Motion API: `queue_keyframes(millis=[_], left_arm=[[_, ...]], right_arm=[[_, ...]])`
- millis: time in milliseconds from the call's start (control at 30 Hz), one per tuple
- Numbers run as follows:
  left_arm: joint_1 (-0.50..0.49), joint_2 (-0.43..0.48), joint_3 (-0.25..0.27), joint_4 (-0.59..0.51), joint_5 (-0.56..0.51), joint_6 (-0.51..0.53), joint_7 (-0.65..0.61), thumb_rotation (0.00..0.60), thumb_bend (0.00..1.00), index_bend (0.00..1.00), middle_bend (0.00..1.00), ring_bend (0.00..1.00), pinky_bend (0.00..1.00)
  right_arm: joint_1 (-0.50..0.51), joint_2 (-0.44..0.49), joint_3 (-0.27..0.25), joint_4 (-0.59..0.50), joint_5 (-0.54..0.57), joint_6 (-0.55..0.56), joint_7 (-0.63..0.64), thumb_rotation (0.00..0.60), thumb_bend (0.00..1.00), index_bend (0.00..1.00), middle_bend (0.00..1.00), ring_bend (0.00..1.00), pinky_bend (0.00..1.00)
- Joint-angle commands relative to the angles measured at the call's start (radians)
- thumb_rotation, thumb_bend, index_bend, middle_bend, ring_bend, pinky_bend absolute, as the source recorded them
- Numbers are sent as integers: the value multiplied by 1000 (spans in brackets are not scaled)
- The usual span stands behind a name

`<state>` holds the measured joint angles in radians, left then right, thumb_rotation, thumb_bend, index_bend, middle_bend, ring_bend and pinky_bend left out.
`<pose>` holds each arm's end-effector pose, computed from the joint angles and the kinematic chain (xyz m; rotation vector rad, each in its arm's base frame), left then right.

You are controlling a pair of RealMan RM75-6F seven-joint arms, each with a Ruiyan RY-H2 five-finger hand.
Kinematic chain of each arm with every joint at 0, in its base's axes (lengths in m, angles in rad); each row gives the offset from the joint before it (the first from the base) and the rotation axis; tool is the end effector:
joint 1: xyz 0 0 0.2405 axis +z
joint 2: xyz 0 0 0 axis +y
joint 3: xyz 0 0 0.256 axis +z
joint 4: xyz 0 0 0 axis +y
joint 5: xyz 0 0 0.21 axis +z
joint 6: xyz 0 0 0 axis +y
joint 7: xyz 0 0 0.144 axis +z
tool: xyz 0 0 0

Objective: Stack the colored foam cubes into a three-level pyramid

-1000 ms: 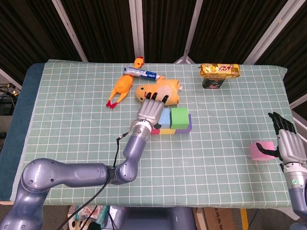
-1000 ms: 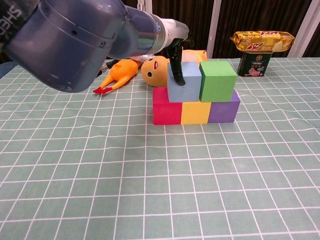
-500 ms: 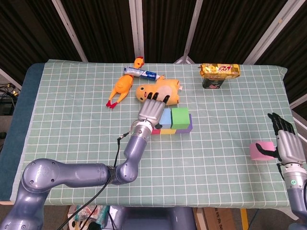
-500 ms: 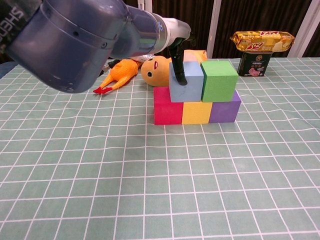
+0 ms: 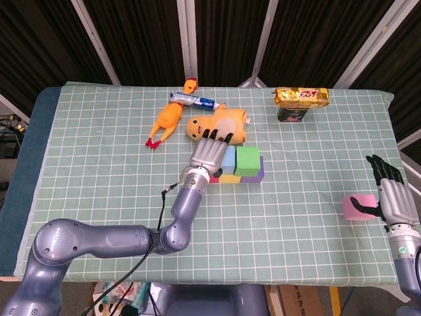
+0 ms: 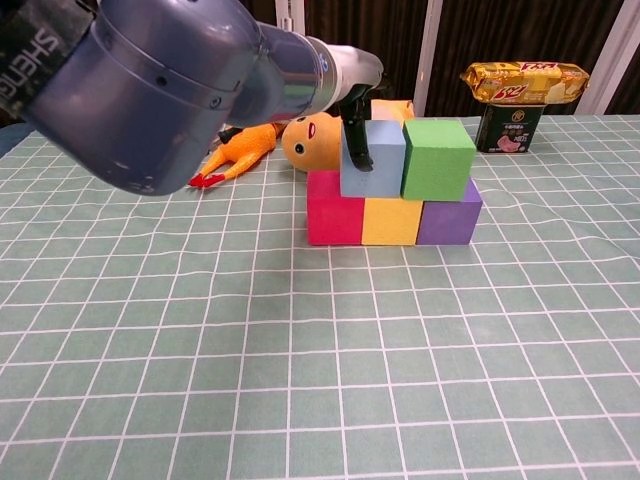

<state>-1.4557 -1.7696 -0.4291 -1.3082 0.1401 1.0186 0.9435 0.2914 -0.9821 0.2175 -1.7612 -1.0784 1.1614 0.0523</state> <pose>0.0709 0.4069 -0.0586 -1.8399 -0.9348 -0.7731 -0.2919 -0.2680 0.1867 1.2177 -1.1768 0.9030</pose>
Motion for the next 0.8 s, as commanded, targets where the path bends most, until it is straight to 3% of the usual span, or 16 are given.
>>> queue_keyframes(millis=[33, 333, 600, 800], left_arm=[[3, 0, 0, -1, 4, -1, -4, 600, 215, 4, 117, 32, 50], [22, 20, -2, -36, 21, -1, -28, 600, 151, 0, 67, 16, 40], [35, 46, 2, -75, 3, 10, -23, 600, 150, 0, 155, 15, 40], [45, 61, 8, -98, -5, 22, -23, 600, 150, 0, 164, 16, 40]], right_arm=[[0, 1, 0, 1, 0, -1, 0, 600, 299, 0, 0, 0, 0], [0, 1, -2, 1, -1, -1, -5, 600, 298, 0, 0, 0, 0], [-1, 3, -1, -5, -1, 2, -8, 600, 298, 0, 0, 0, 0], [0, 5, -2, -7, -2, 2, -9, 600, 298, 0, 0, 0, 0]])
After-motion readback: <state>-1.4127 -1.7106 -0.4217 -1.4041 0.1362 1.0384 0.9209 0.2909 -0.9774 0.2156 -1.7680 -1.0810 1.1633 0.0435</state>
